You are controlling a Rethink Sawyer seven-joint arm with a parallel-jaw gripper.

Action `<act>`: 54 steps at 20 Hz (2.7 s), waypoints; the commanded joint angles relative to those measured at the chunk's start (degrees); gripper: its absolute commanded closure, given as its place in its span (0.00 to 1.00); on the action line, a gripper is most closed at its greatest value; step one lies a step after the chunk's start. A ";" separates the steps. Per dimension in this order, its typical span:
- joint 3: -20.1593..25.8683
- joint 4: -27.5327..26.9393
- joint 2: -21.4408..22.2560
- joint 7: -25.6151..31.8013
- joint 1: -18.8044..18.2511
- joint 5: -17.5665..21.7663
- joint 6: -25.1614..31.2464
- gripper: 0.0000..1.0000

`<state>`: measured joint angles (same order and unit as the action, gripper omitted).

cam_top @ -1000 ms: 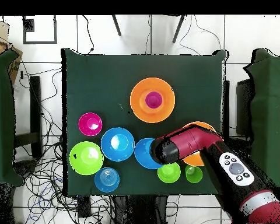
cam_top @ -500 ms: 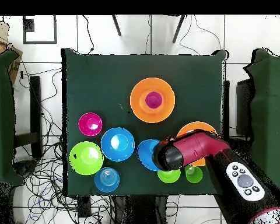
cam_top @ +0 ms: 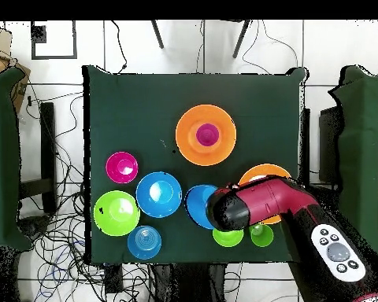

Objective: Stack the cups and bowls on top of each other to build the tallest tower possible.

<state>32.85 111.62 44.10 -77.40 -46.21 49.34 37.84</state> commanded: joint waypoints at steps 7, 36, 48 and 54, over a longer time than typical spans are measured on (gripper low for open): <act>4.41 2.73 5.91 4.70 -1.22 -10.61 5.15 1.00; 14.33 -11.59 -9.41 10.19 -7.92 -27.46 15.76 1.00; 16.78 -16.85 -12.23 9.77 -8.67 -29.76 20.61 1.00; 17.46 -18.33 -12.15 9.14 -8.54 -29.93 22.85 1.00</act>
<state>48.41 98.43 33.37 -77.40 -56.12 20.75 53.37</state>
